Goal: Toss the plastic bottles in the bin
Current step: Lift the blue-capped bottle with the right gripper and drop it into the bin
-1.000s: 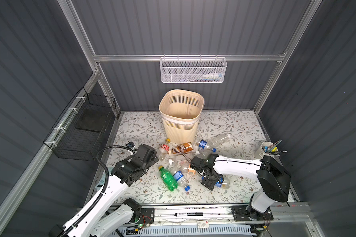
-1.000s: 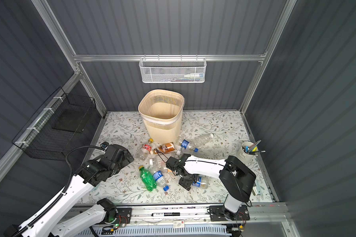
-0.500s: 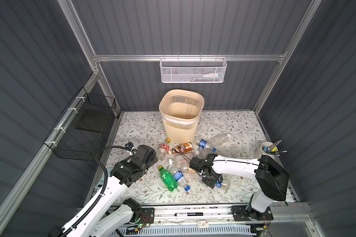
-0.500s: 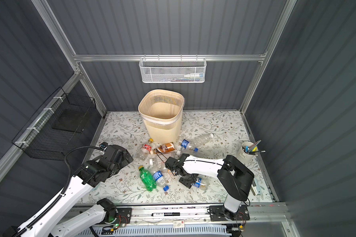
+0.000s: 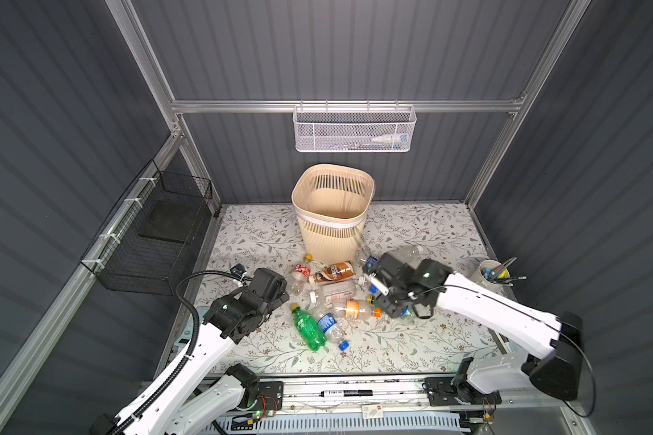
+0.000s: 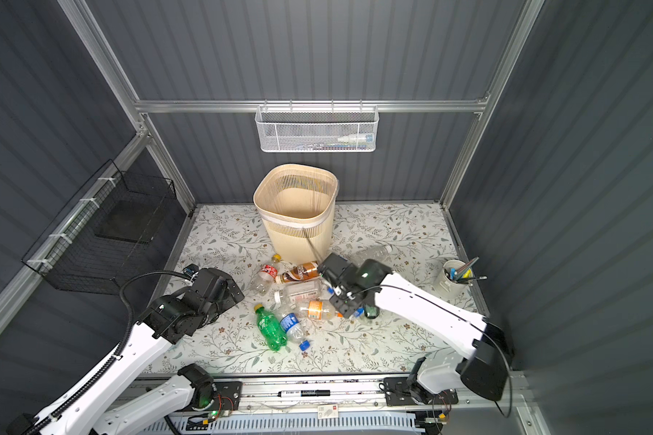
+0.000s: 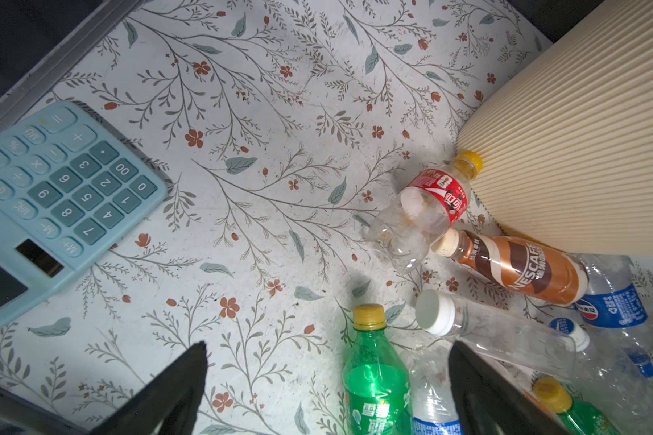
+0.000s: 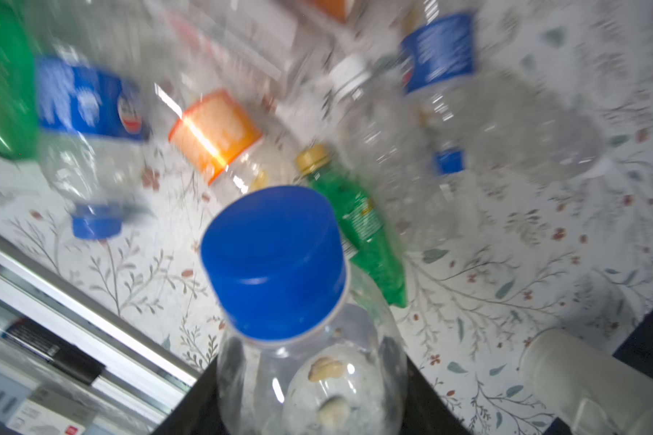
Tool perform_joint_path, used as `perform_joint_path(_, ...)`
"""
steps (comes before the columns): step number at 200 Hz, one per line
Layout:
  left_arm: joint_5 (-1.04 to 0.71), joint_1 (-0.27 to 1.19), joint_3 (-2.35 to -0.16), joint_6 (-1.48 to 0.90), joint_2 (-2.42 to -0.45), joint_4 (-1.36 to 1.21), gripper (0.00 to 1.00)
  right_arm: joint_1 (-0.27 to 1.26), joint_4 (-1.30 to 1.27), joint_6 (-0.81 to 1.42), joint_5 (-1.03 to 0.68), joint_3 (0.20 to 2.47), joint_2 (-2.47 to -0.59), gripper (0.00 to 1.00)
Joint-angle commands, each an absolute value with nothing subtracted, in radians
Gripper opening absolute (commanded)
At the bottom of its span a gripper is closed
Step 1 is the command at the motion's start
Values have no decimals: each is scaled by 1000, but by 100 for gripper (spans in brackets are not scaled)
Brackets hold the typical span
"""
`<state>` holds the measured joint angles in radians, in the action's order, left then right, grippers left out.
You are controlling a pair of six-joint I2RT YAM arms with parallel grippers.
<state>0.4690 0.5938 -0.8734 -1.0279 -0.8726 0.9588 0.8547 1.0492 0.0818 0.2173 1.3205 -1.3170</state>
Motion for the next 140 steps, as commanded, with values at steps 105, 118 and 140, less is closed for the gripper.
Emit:
perform_joint_path(105,295,641,-689,-1166,-838,855,96,505,515,172,-97,2126,-1526,50)
perform_joint_path(118,308,671,-687,-1187,-849,856,96,508,591,228,-239,2270,-1682,52)
perform_joint_path(140,337,737,-690,-1228,-875,860,96,510,872,245,-315,2664,-1973,68)
